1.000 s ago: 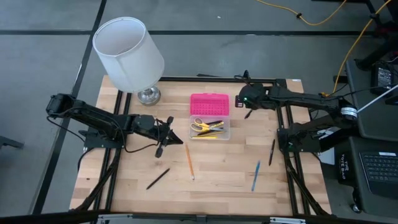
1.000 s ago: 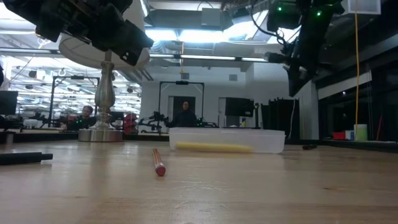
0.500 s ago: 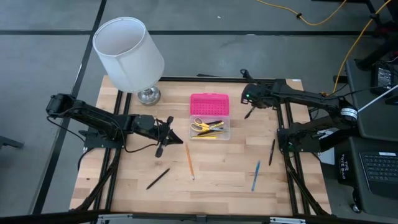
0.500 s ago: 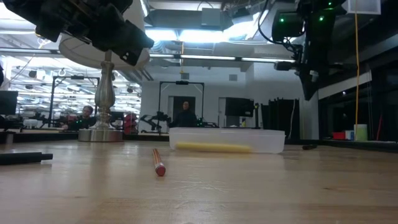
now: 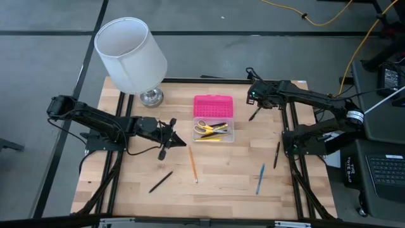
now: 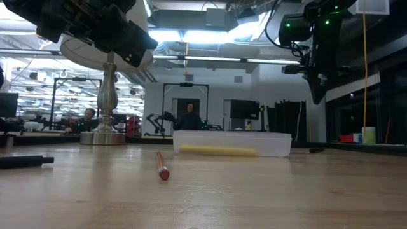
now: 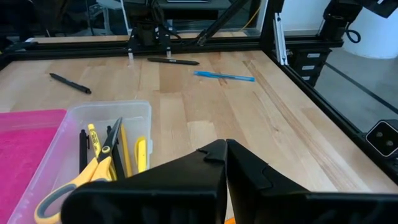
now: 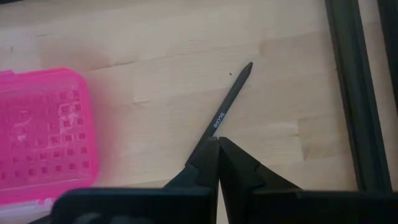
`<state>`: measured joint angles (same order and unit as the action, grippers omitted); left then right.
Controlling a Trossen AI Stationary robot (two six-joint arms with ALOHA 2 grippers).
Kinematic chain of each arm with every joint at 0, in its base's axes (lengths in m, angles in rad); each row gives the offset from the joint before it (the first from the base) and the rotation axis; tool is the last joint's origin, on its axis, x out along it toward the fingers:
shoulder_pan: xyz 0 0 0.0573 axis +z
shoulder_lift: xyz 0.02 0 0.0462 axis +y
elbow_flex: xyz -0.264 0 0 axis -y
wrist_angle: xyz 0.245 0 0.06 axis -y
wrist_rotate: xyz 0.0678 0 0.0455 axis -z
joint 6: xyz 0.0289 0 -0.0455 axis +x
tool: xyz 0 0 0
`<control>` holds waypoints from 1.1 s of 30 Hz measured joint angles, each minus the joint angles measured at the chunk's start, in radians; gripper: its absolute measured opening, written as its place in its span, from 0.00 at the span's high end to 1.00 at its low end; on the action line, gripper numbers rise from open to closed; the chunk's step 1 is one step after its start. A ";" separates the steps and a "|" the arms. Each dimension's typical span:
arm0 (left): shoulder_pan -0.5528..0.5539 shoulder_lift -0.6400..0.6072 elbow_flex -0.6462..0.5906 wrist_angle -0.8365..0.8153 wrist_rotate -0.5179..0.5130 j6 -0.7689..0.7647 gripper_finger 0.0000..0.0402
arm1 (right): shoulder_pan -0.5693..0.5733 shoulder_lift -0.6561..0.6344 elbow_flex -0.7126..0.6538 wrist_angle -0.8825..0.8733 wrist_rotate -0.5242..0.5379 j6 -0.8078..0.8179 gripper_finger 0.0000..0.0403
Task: Pick & place school supplies into a supply box
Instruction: Put the black pen into the pink supply box
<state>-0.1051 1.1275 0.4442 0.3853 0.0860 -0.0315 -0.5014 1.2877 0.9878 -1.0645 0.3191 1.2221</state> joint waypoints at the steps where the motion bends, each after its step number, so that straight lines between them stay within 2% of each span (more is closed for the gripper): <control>1: 0.000 0.000 0.000 0.000 0.000 0.000 1.00 | 0.000 0.000 0.000 0.000 0.000 0.000 0.96; 8: 0.000 0.000 0.000 0.000 0.000 0.000 1.00 | 0.000 0.000 0.000 0.000 0.000 -0.038 0.85; 13: 0.000 0.000 0.000 0.000 0.000 0.000 0.99 | 0.000 0.000 0.000 0.002 0.000 0.016 0.79; 21: 0.000 0.000 0.000 -0.001 0.002 0.000 0.99 | 0.000 0.005 -0.013 0.019 0.000 0.079 0.77; 26: 0.000 0.000 0.000 -0.001 0.002 0.000 0.99 | -0.006 0.006 -0.116 0.129 -0.009 0.105 0.77; 33: 0.000 0.000 0.000 0.000 0.001 0.000 0.99 | -0.041 0.007 -0.255 0.335 -0.076 0.135 0.77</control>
<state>-0.1050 1.1275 0.4442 0.3851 0.0872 -0.0315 -0.5425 1.2945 0.7329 -0.7295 0.2434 1.3575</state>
